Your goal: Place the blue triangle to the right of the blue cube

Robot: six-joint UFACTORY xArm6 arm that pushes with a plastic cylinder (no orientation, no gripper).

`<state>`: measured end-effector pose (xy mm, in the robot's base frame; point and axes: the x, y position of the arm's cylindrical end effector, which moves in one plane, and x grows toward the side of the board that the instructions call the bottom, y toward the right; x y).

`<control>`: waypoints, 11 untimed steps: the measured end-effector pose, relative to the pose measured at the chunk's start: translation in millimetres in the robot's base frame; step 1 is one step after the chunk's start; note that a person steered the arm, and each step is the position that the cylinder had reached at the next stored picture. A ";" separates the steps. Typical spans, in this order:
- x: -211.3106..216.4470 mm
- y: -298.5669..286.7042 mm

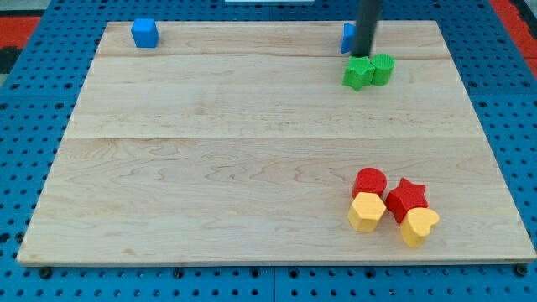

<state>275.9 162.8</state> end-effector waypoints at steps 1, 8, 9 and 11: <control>-35.2 3.5; -39.5 -317.5; -36.2 -297.0; -36.2 -225.3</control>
